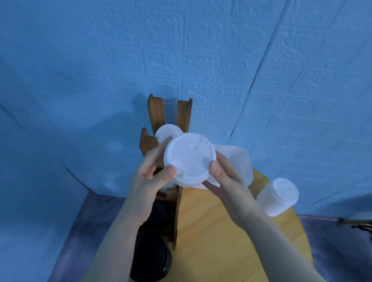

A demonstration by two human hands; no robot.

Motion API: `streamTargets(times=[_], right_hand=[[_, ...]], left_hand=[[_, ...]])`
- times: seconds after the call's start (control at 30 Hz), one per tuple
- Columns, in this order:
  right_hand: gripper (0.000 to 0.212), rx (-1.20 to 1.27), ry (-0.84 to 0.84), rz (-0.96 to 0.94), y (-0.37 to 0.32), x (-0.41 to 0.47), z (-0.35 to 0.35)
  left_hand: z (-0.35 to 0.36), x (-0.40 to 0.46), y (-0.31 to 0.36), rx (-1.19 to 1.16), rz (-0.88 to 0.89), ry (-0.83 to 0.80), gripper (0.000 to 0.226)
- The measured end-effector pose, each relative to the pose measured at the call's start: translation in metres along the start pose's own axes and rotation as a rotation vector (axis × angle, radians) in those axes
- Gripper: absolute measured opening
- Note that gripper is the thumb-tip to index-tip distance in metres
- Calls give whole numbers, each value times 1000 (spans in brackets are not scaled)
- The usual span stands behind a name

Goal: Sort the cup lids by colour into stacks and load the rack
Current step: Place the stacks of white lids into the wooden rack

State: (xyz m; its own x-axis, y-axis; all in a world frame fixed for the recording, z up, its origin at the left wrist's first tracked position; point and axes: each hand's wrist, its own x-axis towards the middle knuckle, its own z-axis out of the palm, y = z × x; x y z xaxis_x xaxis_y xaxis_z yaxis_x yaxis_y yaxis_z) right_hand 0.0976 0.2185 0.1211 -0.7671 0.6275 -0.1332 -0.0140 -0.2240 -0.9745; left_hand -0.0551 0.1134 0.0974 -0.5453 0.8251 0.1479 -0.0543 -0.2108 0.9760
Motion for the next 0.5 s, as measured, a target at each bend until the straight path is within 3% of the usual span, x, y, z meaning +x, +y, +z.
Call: streamTargets(times=[0.2,0.5], right_hand=[[48,30,-11,67,3,17,25],[72,-47,48,174,29,32,37]], left_hand=[[-39,7,3,28,-32,-25,92],[-71,15,-10,25,-77,-39,77]])
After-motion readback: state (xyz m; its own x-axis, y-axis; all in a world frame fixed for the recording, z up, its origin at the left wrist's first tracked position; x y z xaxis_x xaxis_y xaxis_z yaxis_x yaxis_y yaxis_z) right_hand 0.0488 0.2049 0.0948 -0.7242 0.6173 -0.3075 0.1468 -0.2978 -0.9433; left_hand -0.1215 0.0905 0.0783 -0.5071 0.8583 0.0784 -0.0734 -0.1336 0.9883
